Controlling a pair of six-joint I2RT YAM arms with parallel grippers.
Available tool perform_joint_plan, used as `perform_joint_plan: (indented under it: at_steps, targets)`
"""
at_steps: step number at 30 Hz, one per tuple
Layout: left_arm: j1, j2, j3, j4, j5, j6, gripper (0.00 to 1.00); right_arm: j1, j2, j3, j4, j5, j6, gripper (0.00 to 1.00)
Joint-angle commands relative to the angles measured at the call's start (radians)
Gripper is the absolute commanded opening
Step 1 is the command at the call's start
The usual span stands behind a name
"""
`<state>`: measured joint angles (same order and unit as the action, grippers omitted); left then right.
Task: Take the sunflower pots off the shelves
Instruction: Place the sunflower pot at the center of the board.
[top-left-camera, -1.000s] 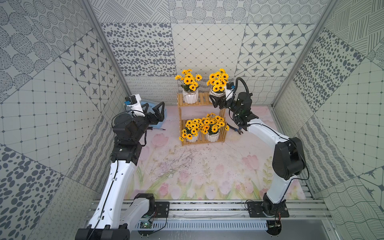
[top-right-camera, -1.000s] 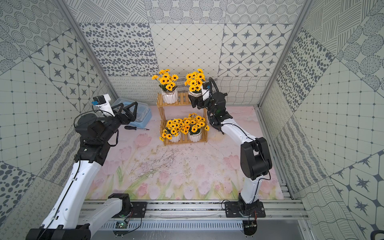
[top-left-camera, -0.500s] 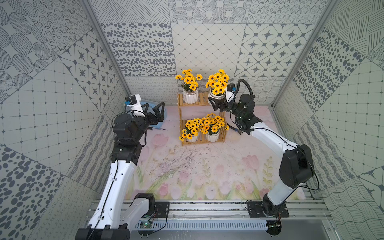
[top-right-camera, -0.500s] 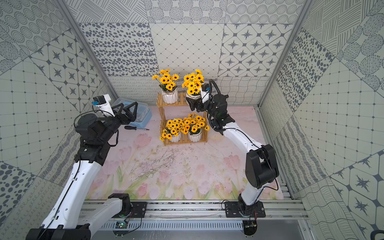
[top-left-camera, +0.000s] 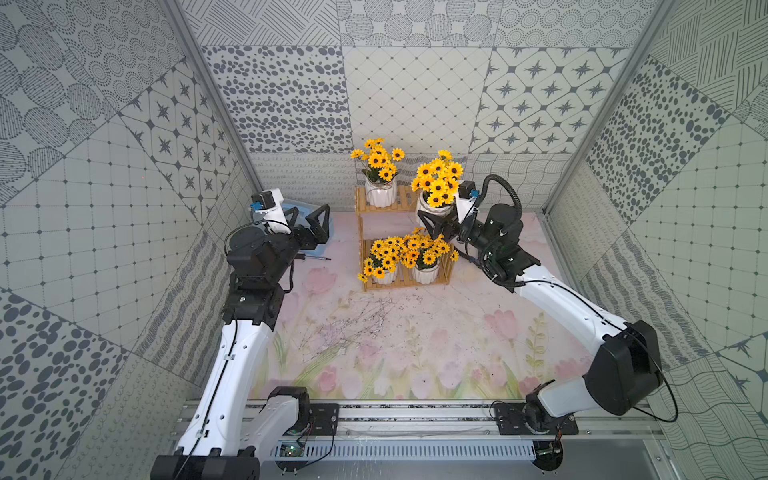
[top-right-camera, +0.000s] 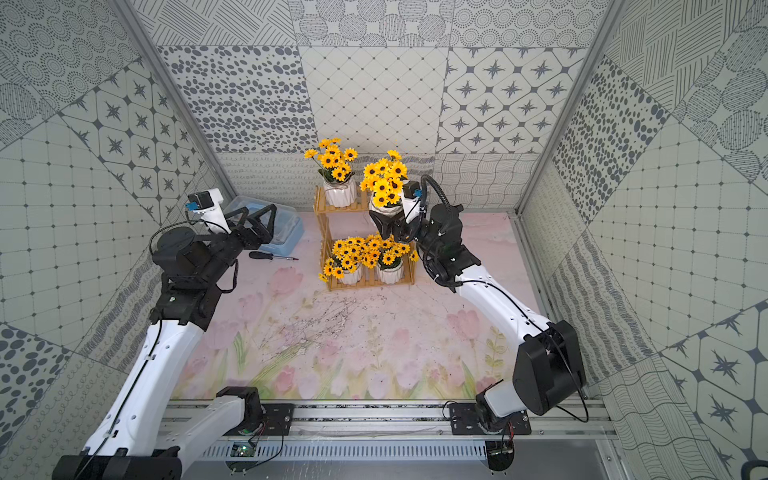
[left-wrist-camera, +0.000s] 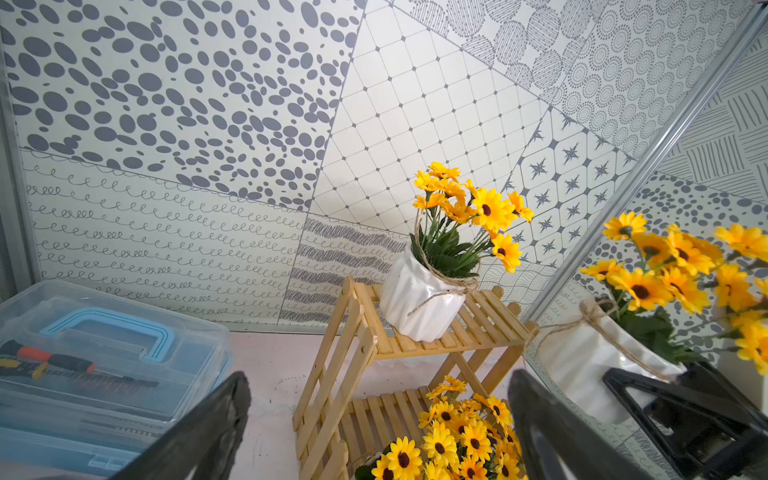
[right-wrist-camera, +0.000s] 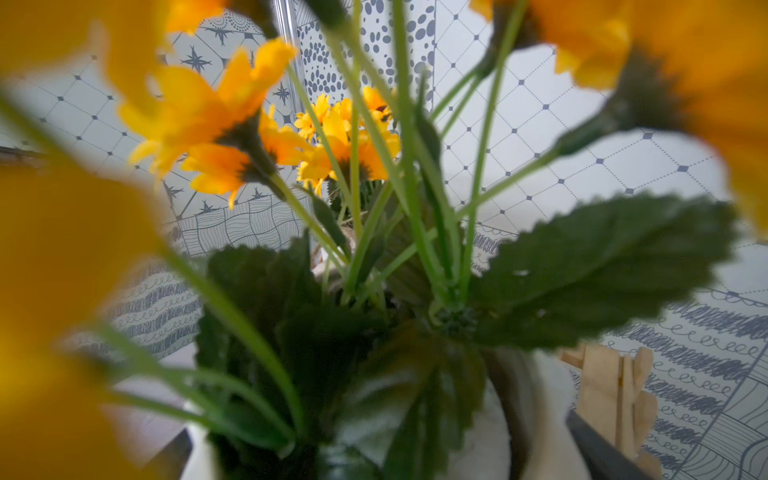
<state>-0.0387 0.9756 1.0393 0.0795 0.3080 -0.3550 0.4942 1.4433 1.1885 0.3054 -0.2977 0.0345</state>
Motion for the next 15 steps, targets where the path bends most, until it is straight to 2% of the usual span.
perform_joint_plan:
  at_steps: [1,10,15]
  targets:
    - [0.003,0.006,0.005,0.051,0.037,0.024,0.97,0.034,-0.077,-0.044,0.053,0.039,0.000,0.00]
    - [0.002,0.030,0.007,0.047,0.051,0.024,0.97,0.158,-0.188,-0.149,-0.050,0.138,-0.013,0.00]
    - [0.002,0.028,0.016,0.024,0.049,0.030,0.97,0.189,-0.235,-0.228,-0.057,0.124,0.031,0.00]
